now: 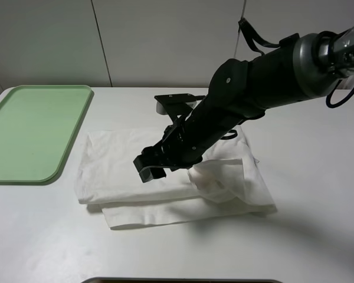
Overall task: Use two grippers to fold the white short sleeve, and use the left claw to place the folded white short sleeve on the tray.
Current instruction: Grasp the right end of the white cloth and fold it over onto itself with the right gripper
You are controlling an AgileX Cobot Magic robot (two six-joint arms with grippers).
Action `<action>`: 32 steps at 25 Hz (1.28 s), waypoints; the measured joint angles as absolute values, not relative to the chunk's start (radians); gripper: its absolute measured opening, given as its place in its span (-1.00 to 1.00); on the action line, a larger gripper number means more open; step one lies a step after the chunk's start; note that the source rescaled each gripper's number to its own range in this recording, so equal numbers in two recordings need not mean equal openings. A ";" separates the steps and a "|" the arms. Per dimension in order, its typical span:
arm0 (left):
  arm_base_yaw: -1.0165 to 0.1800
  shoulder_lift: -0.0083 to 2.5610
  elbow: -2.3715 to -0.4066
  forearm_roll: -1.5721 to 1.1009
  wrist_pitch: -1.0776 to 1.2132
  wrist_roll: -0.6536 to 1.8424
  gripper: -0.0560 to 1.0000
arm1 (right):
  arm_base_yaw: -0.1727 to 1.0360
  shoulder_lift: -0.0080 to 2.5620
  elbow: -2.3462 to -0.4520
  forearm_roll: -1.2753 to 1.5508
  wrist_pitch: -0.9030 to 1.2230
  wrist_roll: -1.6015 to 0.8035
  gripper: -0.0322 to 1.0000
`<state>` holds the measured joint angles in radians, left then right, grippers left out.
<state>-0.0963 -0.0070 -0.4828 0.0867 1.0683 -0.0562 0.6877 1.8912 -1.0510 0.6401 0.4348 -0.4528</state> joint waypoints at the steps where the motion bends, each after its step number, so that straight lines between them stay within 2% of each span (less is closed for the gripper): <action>1: -0.096 -0.007 -0.483 0.087 1.068 -0.056 1.00 | 0.697 1.891 -1.051 0.647 0.435 -0.454 0.48; 4: -0.096 -0.007 -0.483 0.087 1.068 -0.056 1.00 | 0.755 1.891 -1.051 0.730 0.436 -0.459 0.47; 13: -0.096 -0.007 -0.483 0.087 1.068 -0.056 1.00 | 0.760 1.891 -1.051 0.721 0.437 -0.459 0.46; 17: -0.096 -0.007 -0.483 0.087 1.068 -0.056 1.00 | 0.743 1.876 -1.051 0.473 0.501 -0.409 0.47; 20: -0.096 -0.007 -0.483 0.087 1.068 -0.056 1.00 | 0.685 1.862 -1.051 0.250 0.559 -0.277 0.83; 21: -0.096 -0.007 -0.483 0.087 1.068 -0.056 1.00 | 0.670 1.851 -1.051 0.215 0.563 -0.249 0.90; 32: -0.096 -0.007 -0.483 0.087 1.068 -0.056 1.00 | 0.571 1.811 -1.051 0.145 0.565 -0.190 0.98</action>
<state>-0.0963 -0.0070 -0.4828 0.0867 1.0683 -0.0562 0.5711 1.8114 -1.0510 0.1445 0.5649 -0.1896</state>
